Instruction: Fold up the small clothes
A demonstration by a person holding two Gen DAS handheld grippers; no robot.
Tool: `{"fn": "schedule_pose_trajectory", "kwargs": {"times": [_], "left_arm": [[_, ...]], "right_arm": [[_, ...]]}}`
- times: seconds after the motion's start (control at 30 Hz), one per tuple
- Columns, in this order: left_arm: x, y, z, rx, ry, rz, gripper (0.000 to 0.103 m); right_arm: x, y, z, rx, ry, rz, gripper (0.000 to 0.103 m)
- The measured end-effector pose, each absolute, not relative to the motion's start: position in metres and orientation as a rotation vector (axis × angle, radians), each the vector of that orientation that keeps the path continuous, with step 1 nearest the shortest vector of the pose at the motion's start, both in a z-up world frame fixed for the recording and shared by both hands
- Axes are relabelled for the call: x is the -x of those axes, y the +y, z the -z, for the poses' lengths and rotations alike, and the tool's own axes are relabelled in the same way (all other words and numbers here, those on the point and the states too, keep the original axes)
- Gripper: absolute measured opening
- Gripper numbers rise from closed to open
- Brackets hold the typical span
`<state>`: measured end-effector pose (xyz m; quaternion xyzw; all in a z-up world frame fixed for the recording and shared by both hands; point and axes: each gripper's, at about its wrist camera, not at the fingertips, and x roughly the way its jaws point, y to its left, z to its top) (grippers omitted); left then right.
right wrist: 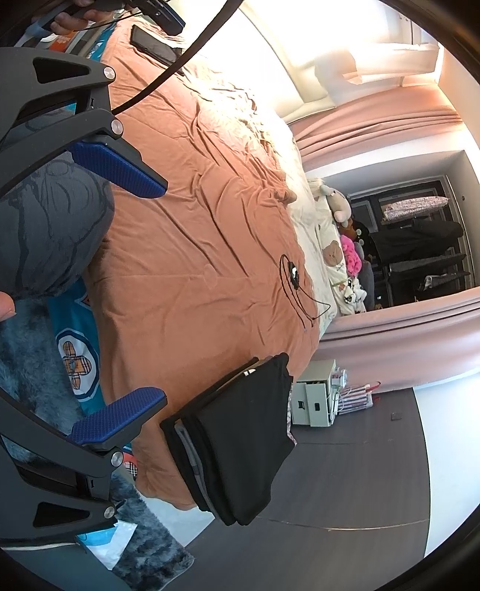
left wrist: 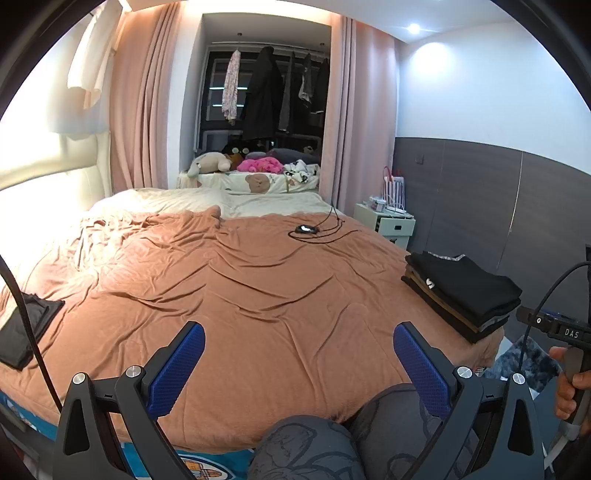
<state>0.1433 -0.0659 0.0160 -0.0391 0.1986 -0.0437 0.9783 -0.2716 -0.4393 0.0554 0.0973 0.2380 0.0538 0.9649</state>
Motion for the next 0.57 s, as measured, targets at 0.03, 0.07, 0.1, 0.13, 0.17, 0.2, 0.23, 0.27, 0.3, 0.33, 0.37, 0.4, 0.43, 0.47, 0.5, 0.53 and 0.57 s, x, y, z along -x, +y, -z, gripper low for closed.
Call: {"fn": "schedule_pose_trajectory", "kwargs": {"times": [0.03, 0.07, 0.1, 0.13, 0.17, 0.2, 0.23, 0.27, 0.3, 0.33, 0.37, 0.4, 0.43, 0.47, 0.5, 0.53, 0.57], "left_arm": [[-0.143, -0.066, -0.016, 0.078, 0.399, 0.089, 0.103], [-0.142, -0.066, -0.016, 0.078, 0.396, 0.085, 0.103], [-0.141, -0.066, -0.017, 0.077, 0.393, 0.077, 0.103], [-0.140, -0.066, -0.017, 0.078, 0.392, 0.076, 0.103], [-0.139, -0.066, -0.017, 0.079, 0.391, 0.078, 0.103], [-0.138, -0.066, -0.018, 0.079, 0.389, 0.076, 0.103], [-0.138, -0.066, -0.019, 0.079, 0.386, 0.072, 0.103], [-0.137, -0.066, -0.020, 0.081, 0.386, 0.072, 0.103], [-0.137, -0.066, -0.020, 0.080, 0.389, 0.072, 0.103], [-0.136, -0.066, -0.020, 0.080, 0.389, 0.070, 0.103], [-0.135, -0.066, -0.021, 0.080, 0.387, 0.067, 0.103], [-0.135, -0.066, -0.022, 0.082, 0.386, 0.067, 0.103], [-0.135, -0.066, -0.022, 0.083, 0.387, 0.065, 0.102], [-0.135, -0.067, -0.022, 0.081, 0.388, 0.060, 0.102], [-0.134, -0.068, -0.023, 0.078, 0.387, 0.057, 0.103], [-0.133, -0.068, -0.023, 0.076, 0.387, 0.055, 0.103], [-0.132, -0.068, -0.024, 0.076, 0.386, 0.052, 0.103]], "right_arm": [[0.271, -0.440, -0.055, -0.196, 0.483, -0.109, 0.102], [0.271, -0.440, -0.055, -0.196, 0.485, -0.109, 0.102], [0.271, -0.440, -0.055, -0.198, 0.486, -0.109, 0.102], [0.270, -0.441, -0.055, -0.198, 0.486, -0.110, 0.102], [0.270, -0.441, -0.055, -0.197, 0.487, -0.110, 0.102], [0.269, -0.441, -0.056, -0.196, 0.489, -0.111, 0.102], [0.268, -0.441, -0.057, -0.194, 0.489, -0.113, 0.102], [0.267, -0.441, -0.058, -0.192, 0.489, -0.114, 0.102], [0.266, -0.441, -0.059, -0.192, 0.491, -0.115, 0.102], [0.265, -0.441, -0.058, -0.194, 0.493, -0.117, 0.102], [0.265, -0.441, -0.059, -0.194, 0.493, -0.121, 0.102], [0.265, -0.441, -0.060, -0.193, 0.490, -0.120, 0.102], [0.267, -0.440, -0.058, -0.193, 0.488, -0.117, 0.102], [0.267, -0.441, -0.058, -0.195, 0.487, -0.118, 0.102], [0.267, -0.442, -0.058, -0.197, 0.484, -0.123, 0.102], [0.268, -0.441, -0.056, -0.195, 0.483, -0.124, 0.102], [0.268, -0.441, -0.055, -0.190, 0.482, -0.122, 0.102]]}}
